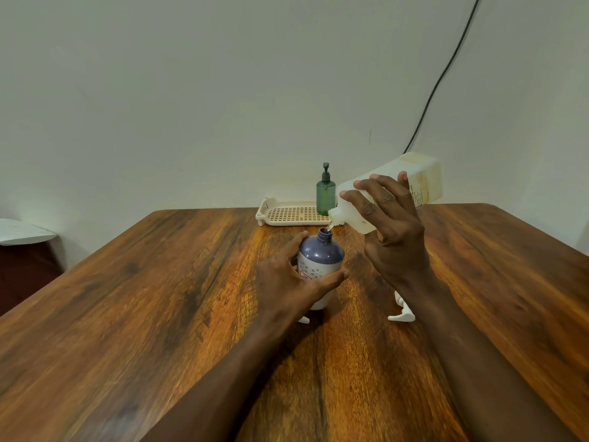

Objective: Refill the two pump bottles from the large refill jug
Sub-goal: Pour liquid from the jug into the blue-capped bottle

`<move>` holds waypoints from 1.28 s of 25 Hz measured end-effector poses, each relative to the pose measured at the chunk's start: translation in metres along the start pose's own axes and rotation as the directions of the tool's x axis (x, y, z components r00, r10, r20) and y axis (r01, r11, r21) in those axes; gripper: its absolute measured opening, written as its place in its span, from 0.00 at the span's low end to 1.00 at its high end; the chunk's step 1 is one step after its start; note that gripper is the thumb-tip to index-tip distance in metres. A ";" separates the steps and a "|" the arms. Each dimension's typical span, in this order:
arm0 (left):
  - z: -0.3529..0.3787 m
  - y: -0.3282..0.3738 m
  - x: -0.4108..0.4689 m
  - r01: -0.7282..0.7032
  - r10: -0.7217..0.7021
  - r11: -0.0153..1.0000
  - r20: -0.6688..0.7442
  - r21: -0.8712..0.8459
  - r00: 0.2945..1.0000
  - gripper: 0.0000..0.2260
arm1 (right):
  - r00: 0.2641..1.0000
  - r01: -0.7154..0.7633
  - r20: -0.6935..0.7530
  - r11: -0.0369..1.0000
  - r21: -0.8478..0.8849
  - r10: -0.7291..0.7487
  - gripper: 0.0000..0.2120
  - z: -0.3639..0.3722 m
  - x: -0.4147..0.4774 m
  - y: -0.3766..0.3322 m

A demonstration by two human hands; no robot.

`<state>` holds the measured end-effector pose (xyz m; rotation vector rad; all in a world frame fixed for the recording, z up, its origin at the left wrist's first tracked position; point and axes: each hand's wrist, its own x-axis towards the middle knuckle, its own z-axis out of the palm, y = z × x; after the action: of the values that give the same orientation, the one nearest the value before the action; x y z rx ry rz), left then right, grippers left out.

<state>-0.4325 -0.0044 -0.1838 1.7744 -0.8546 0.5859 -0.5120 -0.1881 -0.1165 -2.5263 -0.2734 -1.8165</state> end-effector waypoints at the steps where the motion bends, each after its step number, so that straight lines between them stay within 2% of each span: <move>1: 0.000 0.000 0.000 0.000 0.000 1.000 -0.001 0.000 1.000 0.41 | 1.000 0.002 0.000 1.000 -0.001 -0.002 0.32 0.000 0.000 0.000; 6: 0.000 0.000 0.000 0.011 -0.011 1.000 0.000 0.000 1.000 0.43 | 1.000 0.007 -0.007 1.000 0.008 -0.007 0.30 0.000 0.000 0.000; 11: 0.001 -0.002 0.000 0.016 -0.016 1.000 0.004 0.005 1.000 0.43 | 1.000 0.000 -0.003 1.000 -0.004 0.000 0.34 0.000 0.000 0.001; 17: 0.001 -0.002 0.000 0.003 -0.003 1.000 0.005 0.009 1.000 0.42 | 1.000 0.010 -0.004 1.000 0.004 -0.010 0.32 0.001 0.000 -0.001; 32: 0.001 -0.001 -0.001 0.008 -0.008 1.000 0.007 0.007 1.000 0.43 | 0.999 0.042 0.008 0.999 0.025 -0.042 0.36 0.007 -0.002 -0.001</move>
<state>-0.4322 -0.0050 -0.1853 1.7864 -0.8510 0.5778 -0.5065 -0.1869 -0.1210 -2.5309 -0.3502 -1.8055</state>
